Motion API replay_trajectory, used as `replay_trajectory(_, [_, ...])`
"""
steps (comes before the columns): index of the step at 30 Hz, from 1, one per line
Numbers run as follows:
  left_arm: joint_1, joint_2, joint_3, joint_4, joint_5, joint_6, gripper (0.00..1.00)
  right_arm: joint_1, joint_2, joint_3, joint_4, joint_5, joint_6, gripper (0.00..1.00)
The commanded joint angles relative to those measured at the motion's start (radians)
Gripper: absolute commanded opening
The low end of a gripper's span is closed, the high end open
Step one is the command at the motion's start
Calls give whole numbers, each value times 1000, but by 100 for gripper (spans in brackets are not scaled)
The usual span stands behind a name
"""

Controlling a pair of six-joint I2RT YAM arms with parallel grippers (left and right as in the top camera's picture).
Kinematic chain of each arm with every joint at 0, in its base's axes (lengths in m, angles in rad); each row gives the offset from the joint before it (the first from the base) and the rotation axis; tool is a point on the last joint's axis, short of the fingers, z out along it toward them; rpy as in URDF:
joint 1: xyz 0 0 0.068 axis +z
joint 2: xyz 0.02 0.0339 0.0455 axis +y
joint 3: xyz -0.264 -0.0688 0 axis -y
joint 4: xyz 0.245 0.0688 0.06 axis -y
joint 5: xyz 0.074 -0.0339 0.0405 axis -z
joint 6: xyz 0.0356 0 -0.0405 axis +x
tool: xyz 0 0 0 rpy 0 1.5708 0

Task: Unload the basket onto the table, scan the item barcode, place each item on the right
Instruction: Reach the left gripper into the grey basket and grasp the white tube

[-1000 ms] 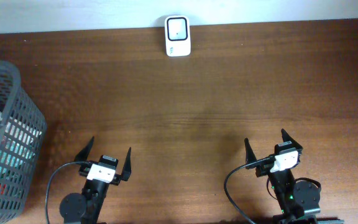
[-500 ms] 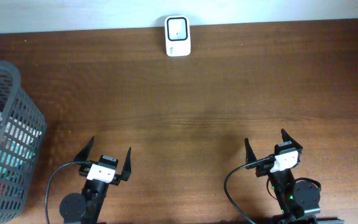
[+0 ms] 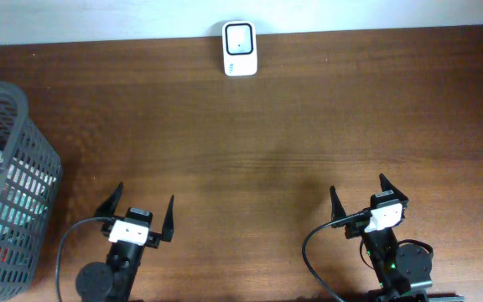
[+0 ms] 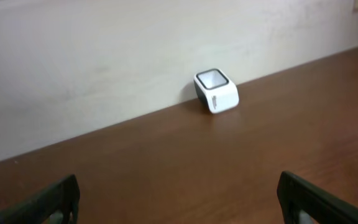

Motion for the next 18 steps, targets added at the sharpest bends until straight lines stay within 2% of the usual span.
replay_trajectory(1, [1, 126, 159, -12, -8, -41, 99, 6, -8, -7, -3, 9, 3, 98])
replay_trajectory(5, [1, 359, 365, -72, 0, -41, 99, 6, -8, -7, -3, 9, 3, 98])
replay_trajectory(7, [1, 513, 510, -153, 0, -41, 99, 6, -8, -7, -3, 9, 3, 98])
replay_trajectory(9, [1, 737, 747, -320, 20, -41, 99, 6, -8, -7, -3, 9, 3, 98])
replay_trajectory(11, [1, 834, 869, -433, 32, -41, 99, 6, -8, -7, -3, 9, 3, 98])
replay_trajectory(15, [0, 1115, 1238, -784, 127, -40, 99, 6, -8, -7, -3, 9, 3, 98])
replay_trajectory(18, [0, 1249, 1355, -860, 214, -41, 99, 6, -8, -7, -3, 9, 3, 98])
